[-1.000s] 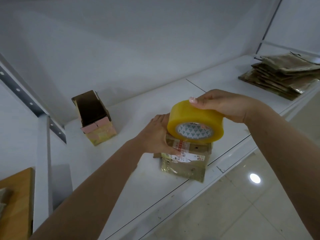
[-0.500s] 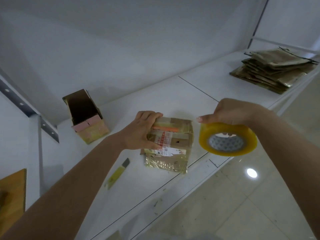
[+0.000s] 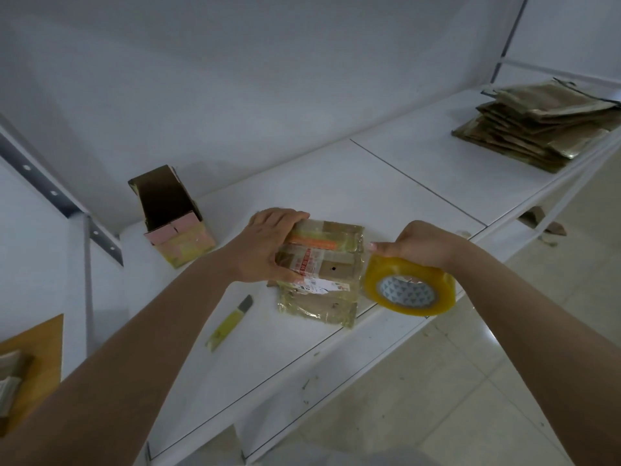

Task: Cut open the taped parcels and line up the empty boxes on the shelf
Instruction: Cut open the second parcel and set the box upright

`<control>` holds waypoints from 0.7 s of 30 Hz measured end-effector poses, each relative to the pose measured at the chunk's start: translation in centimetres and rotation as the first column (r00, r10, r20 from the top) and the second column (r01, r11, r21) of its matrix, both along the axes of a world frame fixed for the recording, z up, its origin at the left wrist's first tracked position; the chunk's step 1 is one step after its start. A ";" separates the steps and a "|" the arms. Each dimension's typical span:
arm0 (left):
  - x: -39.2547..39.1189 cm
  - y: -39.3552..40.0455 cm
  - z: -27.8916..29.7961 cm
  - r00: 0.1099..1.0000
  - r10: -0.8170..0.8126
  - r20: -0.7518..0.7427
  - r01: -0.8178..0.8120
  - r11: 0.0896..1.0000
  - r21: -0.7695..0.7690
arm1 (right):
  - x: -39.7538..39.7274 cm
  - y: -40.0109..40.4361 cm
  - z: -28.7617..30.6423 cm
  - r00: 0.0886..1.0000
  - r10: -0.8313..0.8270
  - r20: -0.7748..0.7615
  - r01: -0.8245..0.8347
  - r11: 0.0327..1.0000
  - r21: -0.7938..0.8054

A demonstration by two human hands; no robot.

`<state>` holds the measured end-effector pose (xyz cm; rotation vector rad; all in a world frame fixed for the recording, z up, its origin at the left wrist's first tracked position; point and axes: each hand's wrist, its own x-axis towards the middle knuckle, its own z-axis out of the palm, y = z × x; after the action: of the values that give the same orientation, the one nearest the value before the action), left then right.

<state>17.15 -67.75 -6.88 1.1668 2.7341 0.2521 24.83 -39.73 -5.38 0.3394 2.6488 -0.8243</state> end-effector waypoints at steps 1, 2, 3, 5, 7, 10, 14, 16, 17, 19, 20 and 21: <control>0.2 0.0 0.3 0.998 0.018 -0.065 -0.024 0.997 -0.079 | -0.1 -0.1 -0.2 1.000 -0.010 -0.008 0.010 1.000 -0.008; 0.7 0.3 0.7 0.989 0.028 -0.148 -0.049 0.990 -0.135 | -0.2 -0.1 -0.4 1.000 -0.023 -0.014 0.023 1.000 -0.020; 1.3 0.8 0.9 0.973 0.022 -0.229 -0.055 0.989 -0.139 | -0.2 -0.1 -0.5 0.999 -0.041 -0.018 0.040 0.998 -0.040; 2.8 2.3 0.9 0.957 -0.024 -0.290 0.006 0.998 -0.064 | -0.4 -0.1 -0.7 0.997 -0.071 -0.024 0.069 0.995 -0.075; 4.1 4.0 -0.2 0.978 -0.068 -0.199 0.055 0.996 -0.070 | -0.6 -0.2 -0.9 0.996 -0.084 -0.023 0.081 0.993 -0.090; 4.6 5.1 -2.3 0.989 -0.034 -0.147 -0.002 0.971 -0.240 | -0.5 -0.6 -1.0 0.994 -0.105 -0.017 0.104 0.993 -0.059; 5.2 5.9 -1.3 0.995 -0.011 -0.102 -0.005 0.989 -0.151 | -0.6 -0.4 -1.2 0.993 -0.113 -0.019 0.112 0.993 -0.042; 6.0 6.6 -1.7 0.995 0.008 -0.099 -0.022 0.990 -0.140 | -0.8 -0.2 -1.1 0.993 -0.113 -0.013 0.113 0.993 -0.043; 6.4 7.0 -2.4 0.991 0.016 -0.129 -0.040 0.982 -0.186 | -0.9 -0.2 -1.1 0.993 -0.117 -0.006 0.117 0.992 -0.047; 6.4 7.0 -3.9 0.977 0.031 -0.213 -0.087 0.962 -0.259 | -1.0 -0.2 -1.2 0.994 -0.106 0.006 0.106 0.993 -0.052; 5.8 6.7 -4.1 0.977 0.021 -0.212 -0.078 0.961 -0.266 | -1.1 -0.1 -1.1 0.995 -0.095 0.011 0.096 0.994 -0.055; 5.2 6.2 -3.8 0.985 -0.004 -0.174 -0.040 0.967 -0.251 | -1.1 0.0 -1.0 0.997 -0.078 0.023 0.079 0.996 -0.051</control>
<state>22.36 -61.55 -10.69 1.1404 2.8169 -0.2034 23.73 -39.77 -6.41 0.4393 2.6038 -0.9071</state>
